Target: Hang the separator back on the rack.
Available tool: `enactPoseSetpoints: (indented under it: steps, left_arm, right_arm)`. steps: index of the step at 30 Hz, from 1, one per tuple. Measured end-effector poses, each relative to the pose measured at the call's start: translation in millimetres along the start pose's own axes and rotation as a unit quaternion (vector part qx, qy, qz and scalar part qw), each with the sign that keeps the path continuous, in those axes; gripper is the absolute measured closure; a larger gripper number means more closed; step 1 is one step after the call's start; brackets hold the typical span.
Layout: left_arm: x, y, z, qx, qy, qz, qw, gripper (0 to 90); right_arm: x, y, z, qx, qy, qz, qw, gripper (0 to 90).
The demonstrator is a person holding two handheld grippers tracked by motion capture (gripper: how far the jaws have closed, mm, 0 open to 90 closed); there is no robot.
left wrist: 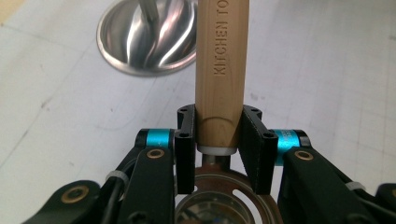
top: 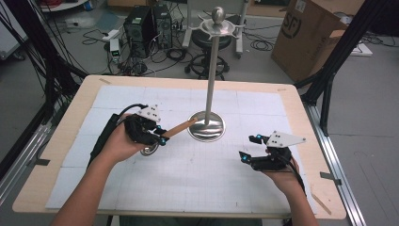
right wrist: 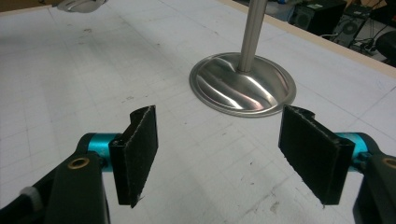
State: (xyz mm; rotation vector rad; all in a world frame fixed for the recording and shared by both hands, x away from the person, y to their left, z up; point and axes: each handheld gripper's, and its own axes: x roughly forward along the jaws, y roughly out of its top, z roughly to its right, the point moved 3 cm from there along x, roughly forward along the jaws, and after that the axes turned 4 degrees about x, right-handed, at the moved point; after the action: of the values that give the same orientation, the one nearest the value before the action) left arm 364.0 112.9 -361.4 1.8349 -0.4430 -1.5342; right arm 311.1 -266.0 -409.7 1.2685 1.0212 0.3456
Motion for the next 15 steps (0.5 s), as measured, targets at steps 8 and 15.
enactPoseSetpoints:
  steps: [8, 15]
  left_arm:
    - [-16.3, 16.1, -5.2, -0.030, -0.009, 0.071, 0.9969, 69.0]
    - [-34.4, 31.7, -7.6, -0.038, -0.009, 0.142, 0.9892, 69.0]
  right_arm:
    - [0.6, -0.4, 0.1, 0.000, 0.003, -0.002, 1.0000, 27.9]
    - [0.9, -0.4, 0.7, 0.001, 0.002, -0.002, 1.0000, 27.9]
